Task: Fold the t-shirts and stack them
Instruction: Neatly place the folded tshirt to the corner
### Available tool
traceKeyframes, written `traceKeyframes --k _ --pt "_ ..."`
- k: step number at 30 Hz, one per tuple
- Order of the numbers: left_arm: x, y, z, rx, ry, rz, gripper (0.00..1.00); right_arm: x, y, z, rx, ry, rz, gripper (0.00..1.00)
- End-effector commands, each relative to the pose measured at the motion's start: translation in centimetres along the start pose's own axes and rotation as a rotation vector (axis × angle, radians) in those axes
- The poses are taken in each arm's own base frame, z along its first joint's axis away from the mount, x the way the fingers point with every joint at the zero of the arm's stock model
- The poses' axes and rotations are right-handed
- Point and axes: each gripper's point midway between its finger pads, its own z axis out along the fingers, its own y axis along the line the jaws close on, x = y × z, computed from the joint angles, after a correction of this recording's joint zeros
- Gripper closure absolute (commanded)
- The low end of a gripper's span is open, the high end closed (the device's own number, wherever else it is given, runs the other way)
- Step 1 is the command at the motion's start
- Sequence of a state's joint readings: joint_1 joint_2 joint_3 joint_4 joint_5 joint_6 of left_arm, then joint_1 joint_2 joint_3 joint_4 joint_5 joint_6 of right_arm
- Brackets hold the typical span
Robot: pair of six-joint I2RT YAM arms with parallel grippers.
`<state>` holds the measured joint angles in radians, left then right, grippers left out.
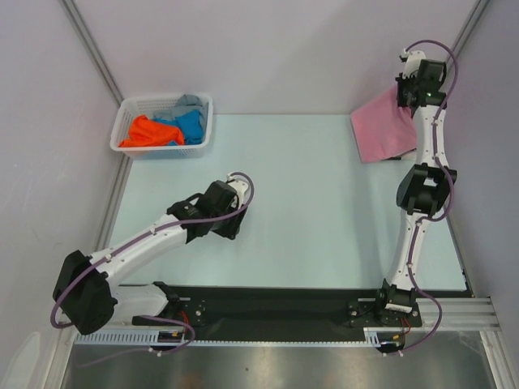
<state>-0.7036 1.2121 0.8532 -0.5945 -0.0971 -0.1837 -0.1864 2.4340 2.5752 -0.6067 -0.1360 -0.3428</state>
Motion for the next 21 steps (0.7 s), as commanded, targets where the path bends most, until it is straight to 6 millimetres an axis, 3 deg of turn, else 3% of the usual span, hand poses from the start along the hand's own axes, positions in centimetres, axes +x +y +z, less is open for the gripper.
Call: traceKeyframes --k 1,21 --pt "-2.1 -0.4 -0.5 0.019 -0.042 -0.020 0.49 -4.2 -2.2 -0.7 0.068 -0.138 -0.002 1.00" --pt "-2.2 -0.3 0.6 0.017 -0.002 -0.033 0.49 -1.6 -4.5 2.3 0.104 -0.143 0.036 1.00"
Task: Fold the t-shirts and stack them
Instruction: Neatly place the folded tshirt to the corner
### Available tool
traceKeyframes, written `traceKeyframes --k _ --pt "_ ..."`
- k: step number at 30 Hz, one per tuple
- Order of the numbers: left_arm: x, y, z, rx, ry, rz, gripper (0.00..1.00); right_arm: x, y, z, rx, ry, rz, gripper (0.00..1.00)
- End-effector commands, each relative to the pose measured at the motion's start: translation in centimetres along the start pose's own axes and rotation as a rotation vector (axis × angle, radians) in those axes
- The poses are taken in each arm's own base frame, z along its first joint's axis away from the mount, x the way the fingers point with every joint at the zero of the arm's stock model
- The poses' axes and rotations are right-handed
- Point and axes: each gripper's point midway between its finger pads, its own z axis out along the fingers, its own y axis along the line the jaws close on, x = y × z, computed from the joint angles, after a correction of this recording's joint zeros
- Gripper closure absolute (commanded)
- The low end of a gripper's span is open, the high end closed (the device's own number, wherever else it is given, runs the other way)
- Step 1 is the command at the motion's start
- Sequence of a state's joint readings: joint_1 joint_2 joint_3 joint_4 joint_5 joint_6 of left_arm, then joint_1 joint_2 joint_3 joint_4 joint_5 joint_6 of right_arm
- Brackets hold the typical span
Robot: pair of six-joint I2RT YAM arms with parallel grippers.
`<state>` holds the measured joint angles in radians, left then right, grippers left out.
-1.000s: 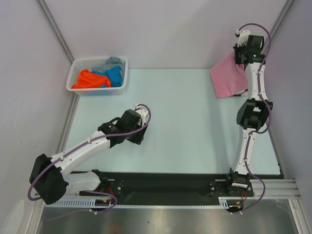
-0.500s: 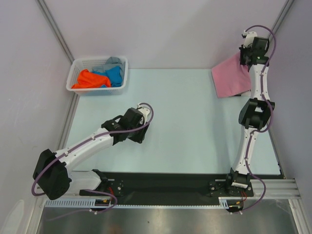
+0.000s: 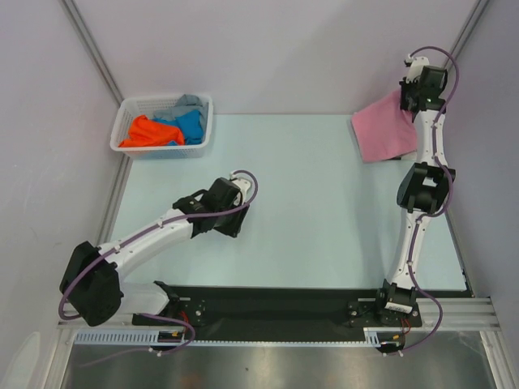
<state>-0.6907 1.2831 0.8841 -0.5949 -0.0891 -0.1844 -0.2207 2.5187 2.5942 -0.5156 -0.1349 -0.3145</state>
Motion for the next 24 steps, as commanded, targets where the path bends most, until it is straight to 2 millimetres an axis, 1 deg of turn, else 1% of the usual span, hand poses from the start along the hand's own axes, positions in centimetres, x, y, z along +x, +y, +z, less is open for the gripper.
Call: traceKeyframes --k 1,8,12,13,15,16,19,20,21,24 --pt "-2.2 -0.5 -0.5 0.024 -0.043 -0.026 0.49 -3.9 -2.5 -0.5 0.075 -0.130 -0.001 1.00" --pt "-2.6 -0.2 0.1 0.020 -0.029 -0.044 0.49 -3.5 -4.1 0.2 0.109 -0.156 0.025 1.00" --pt "-2.8 -0.2 0.4 0.025 -0.022 -0.064 0.49 -2.5 -4.3 1.2 0.112 -0.149 0.037 1.00" --pt "-2.9 -0.1 0.4 0.028 -0.020 -0.069 0.50 -1.7 -4.5 1.6 0.118 -0.139 0.042 1.00" --pt "-2.9 0.0 0.7 0.028 -0.010 -0.081 0.50 -1.3 -4.7 1.9 0.125 -0.136 0.050 1.00" --pt "-2.9 0.1 0.8 0.027 -0.007 -0.087 0.50 -0.7 -5.0 2.2 0.134 -0.128 0.053 1.00" --pt "-3.0 0.0 1.0 0.030 0.002 -0.098 0.50 -0.2 -5.2 2.7 0.138 -0.130 0.060 1.00" --pt "-2.9 0.1 1.3 0.028 0.012 -0.100 0.50 0.4 -5.3 3.1 0.140 -0.124 0.063 1.00" --pt "-3.2 0.0 1.2 0.030 0.006 -0.100 0.50 0.3 -5.3 3.2 0.143 -0.131 0.064 1.00" --pt "-3.5 -0.1 1.7 0.031 0.021 -0.103 0.50 1.3 -5.5 3.9 0.151 -0.124 0.067 1.00"
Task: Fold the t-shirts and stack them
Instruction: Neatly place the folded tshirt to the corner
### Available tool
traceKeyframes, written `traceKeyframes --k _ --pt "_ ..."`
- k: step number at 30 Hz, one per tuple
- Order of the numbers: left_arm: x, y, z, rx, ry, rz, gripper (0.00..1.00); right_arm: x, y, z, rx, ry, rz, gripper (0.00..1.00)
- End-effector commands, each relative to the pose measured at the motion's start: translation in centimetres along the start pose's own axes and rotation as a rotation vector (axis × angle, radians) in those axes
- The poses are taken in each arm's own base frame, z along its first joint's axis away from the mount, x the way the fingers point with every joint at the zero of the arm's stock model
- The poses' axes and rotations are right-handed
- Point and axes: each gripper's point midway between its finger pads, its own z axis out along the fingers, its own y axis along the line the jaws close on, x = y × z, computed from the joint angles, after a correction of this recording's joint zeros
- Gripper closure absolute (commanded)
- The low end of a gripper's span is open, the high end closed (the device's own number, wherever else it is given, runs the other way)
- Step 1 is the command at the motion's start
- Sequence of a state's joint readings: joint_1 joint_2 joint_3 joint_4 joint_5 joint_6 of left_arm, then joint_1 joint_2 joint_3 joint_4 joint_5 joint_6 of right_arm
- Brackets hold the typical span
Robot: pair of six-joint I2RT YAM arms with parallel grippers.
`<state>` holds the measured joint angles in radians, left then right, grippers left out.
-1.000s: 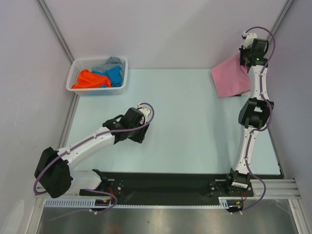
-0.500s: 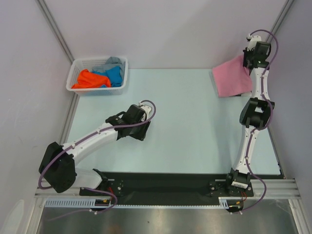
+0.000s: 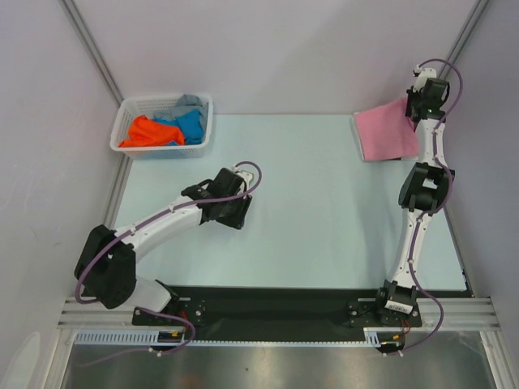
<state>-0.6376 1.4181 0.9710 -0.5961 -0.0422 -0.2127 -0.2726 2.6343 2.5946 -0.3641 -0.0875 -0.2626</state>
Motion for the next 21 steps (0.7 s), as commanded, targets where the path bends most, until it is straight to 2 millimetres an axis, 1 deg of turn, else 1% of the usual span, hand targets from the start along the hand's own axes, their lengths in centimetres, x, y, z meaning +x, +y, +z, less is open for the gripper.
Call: traceKeyframes --k 1,3,5,6,9,11,12,13,15,16,18,19,20,21 --pt "-2.2 -0.6 -0.4 0.026 -0.033 -0.032 0.50 -2.6 -1.5 0.4 0.054 -0.105 0.003 1.00" --pt "-2.3 -0.6 -0.1 0.025 -0.025 -0.035 0.50 -1.7 -1.7 1.0 0.056 -0.097 0.013 1.00" --pt "-2.4 -0.7 0.1 0.026 -0.016 -0.037 0.50 -1.2 -1.8 1.4 0.062 -0.094 0.014 1.00" --pt "-2.7 -0.8 0.1 0.028 -0.020 -0.039 0.50 -0.8 -2.0 1.7 0.065 -0.095 0.015 1.00" --pt "-2.8 -0.8 0.4 0.026 -0.005 -0.041 0.50 -0.3 -2.6 2.1 0.089 -0.098 0.008 1.00" --pt "-2.7 -0.7 0.6 0.021 0.003 -0.041 0.50 0.4 -3.3 2.4 0.114 -0.091 0.016 0.94" --pt "-2.6 -0.7 0.6 0.021 0.010 -0.042 0.50 0.3 -3.6 2.5 0.125 -0.101 0.011 0.88" --pt "-2.6 -0.8 0.6 0.022 0.012 -0.044 0.50 0.6 -3.9 2.7 0.131 -0.103 0.008 0.69" --pt "-2.3 -0.7 0.5 0.021 0.018 -0.047 0.50 0.1 -4.7 2.6 0.171 -0.118 -0.005 0.64" --pt "-2.2 -0.6 0.4 0.018 0.020 -0.047 0.51 -0.3 -5.1 2.4 0.188 -0.123 -0.012 0.59" --pt "-2.3 -0.7 -0.2 0.023 0.000 -0.052 0.51 -2.0 -6.0 1.1 0.231 -0.137 -0.011 0.49" --pt "-2.3 -0.7 -0.4 0.026 -0.012 -0.055 0.51 -2.8 -5.7 0.6 0.246 -0.138 -0.024 0.39" --pt "-2.3 -0.7 -0.6 0.027 -0.022 -0.062 0.51 -5.2 -6.0 -1.0 0.272 -0.166 -0.029 0.34" --pt "-2.5 -0.7 -1.2 0.036 -0.051 -0.064 0.50 -6.4 -6.0 -1.9 0.296 -0.176 -0.028 0.29"
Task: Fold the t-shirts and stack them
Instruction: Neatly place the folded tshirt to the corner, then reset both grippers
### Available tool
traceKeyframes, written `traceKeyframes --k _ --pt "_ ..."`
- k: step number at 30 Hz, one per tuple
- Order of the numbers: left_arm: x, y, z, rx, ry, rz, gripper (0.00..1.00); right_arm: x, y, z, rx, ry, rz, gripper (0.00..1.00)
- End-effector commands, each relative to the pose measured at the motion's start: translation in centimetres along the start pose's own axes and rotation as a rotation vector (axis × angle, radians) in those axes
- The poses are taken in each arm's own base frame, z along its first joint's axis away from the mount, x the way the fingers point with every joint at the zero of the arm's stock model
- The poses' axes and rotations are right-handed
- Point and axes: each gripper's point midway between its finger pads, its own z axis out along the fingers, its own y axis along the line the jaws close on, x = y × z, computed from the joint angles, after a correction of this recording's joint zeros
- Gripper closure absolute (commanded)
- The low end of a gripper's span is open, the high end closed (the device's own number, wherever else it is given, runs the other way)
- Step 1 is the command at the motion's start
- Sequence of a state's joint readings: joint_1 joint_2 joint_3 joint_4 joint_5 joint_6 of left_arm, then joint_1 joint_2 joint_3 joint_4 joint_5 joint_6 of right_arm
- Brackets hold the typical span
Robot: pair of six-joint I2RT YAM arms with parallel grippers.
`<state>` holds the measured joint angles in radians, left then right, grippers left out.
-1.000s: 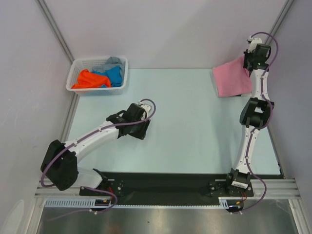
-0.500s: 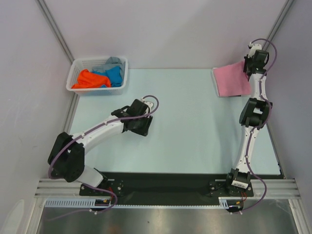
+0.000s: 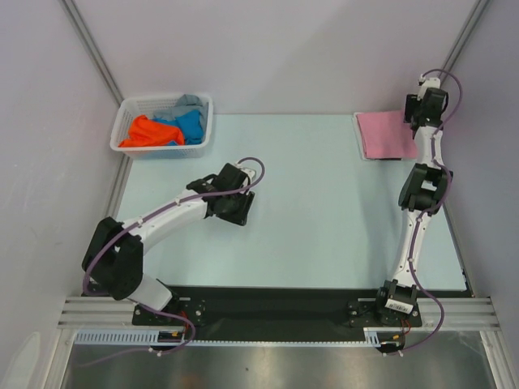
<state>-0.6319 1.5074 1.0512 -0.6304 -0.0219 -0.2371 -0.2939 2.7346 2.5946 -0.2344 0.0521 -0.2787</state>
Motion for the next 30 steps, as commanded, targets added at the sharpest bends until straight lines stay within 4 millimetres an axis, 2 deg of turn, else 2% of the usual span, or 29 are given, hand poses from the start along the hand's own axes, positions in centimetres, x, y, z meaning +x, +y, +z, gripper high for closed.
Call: traceKeyframes --k 1,2,4,5,6,8,9,11,12,13,15,16,18,19,20,21,22,23,25,26,28,29,30 --pt "-1.5 -0.3 -2.4 0.035 -0.110 -0.038 0.51 -11.8 -3.2 -5.4 0.137 -0.202 -0.011 0.24" --pt "-1.6 -0.3 -2.7 0.039 -0.126 -0.043 0.51 -14.4 -2.4 -7.3 0.133 -0.233 -0.026 0.21" --pt "-1.7 -0.3 -3.7 0.052 -0.179 -0.050 0.51 -16.6 -2.2 -9.6 0.154 -0.248 -0.036 0.15" --pt "-1.9 -0.4 -4.2 0.058 -0.207 -0.056 0.51 -16.9 -0.9 -10.5 0.129 -0.227 -0.015 0.14" --pt "-1.5 -0.4 -4.8 0.070 -0.234 -0.061 0.50 -19.0 -1.0 -12.8 0.133 -0.248 0.011 0.14" --pt "-1.3 -0.4 -5.5 0.083 -0.276 -0.072 0.50 -19.8 0.6 -15.1 0.096 -0.224 0.079 0.14" --pt "-0.5 -0.2 -5.4 0.081 -0.274 -0.074 0.50 -20.7 2.4 -17.2 0.067 -0.228 0.103 0.14" --pt "-0.6 -0.2 -6.7 0.100 -0.331 -0.075 0.50 -21.8 4.9 -19.6 -0.002 -0.235 0.117 0.13" --pt "0.0 -0.1 -6.7 0.101 -0.334 -0.077 0.50 -22.2 7.6 -20.9 -0.046 -0.229 0.158 0.12" --pt "-0.1 -0.5 -7.7 0.135 -0.366 -0.072 0.50 -23.3 8.5 -23.2 -0.089 -0.240 0.192 0.12" --pt "0.7 -1.0 -7.9 0.171 -0.373 -0.072 0.49 -22.4 11.2 -25.3 -0.201 -0.182 0.272 0.11" --pt "0.8 -1.1 -8.1 0.184 -0.382 -0.076 0.48 -21.1 15.2 -27.6 -0.291 -0.122 0.353 0.12" --pt "1.1 -1.7 -8.8 0.230 -0.402 -0.080 0.46 -19.8 18.1 -30.4 -0.395 -0.083 0.430 0.10" --pt "1.1 -2.0 -9.2 0.246 -0.412 -0.094 0.46 -16.0 20.3 -32.6 -0.440 0.017 0.518 0.09" --pt "1.1 -2.3 -9.7 0.272 -0.425 -0.094 0.45 -15.9 21.3 -33.7 -0.493 0.000 0.578 0.09" --pt "1.1 -2.6 -10.1 0.288 -0.432 -0.096 0.44 -13.5 22.8 -34.9 -0.550 0.061 0.635 0.08" --pt "1.1 -2.8 -10.3 0.305 -0.437 -0.115 0.44 -12.3 23.6 -36.4 -0.587 0.106 0.753 0.07" --pt "0.9 -3.0 -10.6 0.319 -0.456 -0.125 0.43 -8.2 24.0 -37.9 -0.617 0.163 0.812 0.07" --pt "1.3 -3.6 -10.9 0.367 -0.473 -0.156 0.41 -4.8 24.5 -40.5 -0.666 0.229 0.895 0.05" --pt "1.1 -4.0 -11.3 0.399 -0.486 -0.203 0.40 -1.2 24.3 -42.7 -0.682 0.288 0.966 0.04" --pt "1.9 -4.9 -11.8 0.473 -0.488 -0.241 0.39 2.3 24.4 -45.3 -0.712 0.351 1.005 0.03" --pt "1.7 -5.5 -12.2 0.519 -0.497 -0.311 0.39 2.8 24.4 -46.9 -0.750 0.348 1.029 0.02" --pt "2.7 -5.7 -11.4 0.541 -0.472 -0.350 0.37 5.5 24.2 -48.8 -0.772 0.384 1.036 0.02"
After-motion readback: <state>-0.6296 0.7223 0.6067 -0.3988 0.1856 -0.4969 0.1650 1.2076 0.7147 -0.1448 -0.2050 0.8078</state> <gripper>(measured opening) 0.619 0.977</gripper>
